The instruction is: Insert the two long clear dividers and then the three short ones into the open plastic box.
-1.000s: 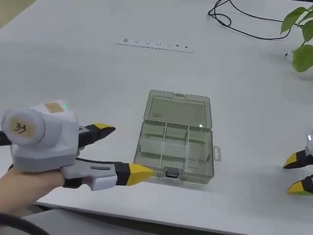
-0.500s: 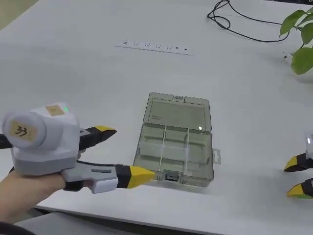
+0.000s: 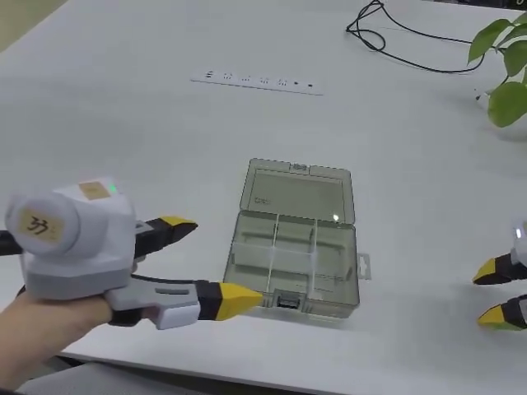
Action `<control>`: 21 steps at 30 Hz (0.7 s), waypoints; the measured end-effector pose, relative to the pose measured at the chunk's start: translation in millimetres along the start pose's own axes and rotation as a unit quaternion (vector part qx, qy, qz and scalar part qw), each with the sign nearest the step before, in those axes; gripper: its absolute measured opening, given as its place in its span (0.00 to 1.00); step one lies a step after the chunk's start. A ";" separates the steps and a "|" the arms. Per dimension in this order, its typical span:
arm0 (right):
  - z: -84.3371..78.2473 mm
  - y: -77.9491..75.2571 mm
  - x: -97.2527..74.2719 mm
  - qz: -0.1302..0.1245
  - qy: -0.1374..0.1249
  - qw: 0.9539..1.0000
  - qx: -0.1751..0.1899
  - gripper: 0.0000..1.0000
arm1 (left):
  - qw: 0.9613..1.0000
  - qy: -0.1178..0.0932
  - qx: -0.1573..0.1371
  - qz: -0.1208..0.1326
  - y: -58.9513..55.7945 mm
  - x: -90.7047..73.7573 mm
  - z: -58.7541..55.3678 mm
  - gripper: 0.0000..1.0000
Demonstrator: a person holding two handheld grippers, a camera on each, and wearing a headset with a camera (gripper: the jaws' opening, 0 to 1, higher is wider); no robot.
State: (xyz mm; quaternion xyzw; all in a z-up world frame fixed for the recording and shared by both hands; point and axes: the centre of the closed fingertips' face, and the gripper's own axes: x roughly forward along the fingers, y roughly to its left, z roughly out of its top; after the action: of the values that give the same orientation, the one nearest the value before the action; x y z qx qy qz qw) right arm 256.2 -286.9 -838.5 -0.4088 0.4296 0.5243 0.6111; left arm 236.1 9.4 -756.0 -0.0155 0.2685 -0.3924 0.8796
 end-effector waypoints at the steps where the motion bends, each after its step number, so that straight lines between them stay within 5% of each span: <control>1: -1.3 -3.0 1.2 -0.001 -0.003 1.000 -0.001 0.32 | 1.000 -0.001 0.000 -0.001 -0.4 0.5 0.4 0.82; 9: 12.8 -5.0 -7.4 -0.018 -0.016 1.000 -0.008 0.32 | 1.000 -0.005 -0.010 -0.005 -3.0 7.1 3.8 0.81; 21: 60.7 -9.9 -32.7 -0.062 -0.063 0.996 -0.034 0.32 | 0.999 -0.004 -0.021 -0.026 -16.7 27.8 11.9 0.76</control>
State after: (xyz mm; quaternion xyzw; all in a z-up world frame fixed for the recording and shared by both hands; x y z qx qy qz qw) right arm 269.2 -239.8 -788.8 -0.4214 0.3463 0.5246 0.6536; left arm 245.8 -23.8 -754.7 -0.0425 0.2725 -0.4095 0.8696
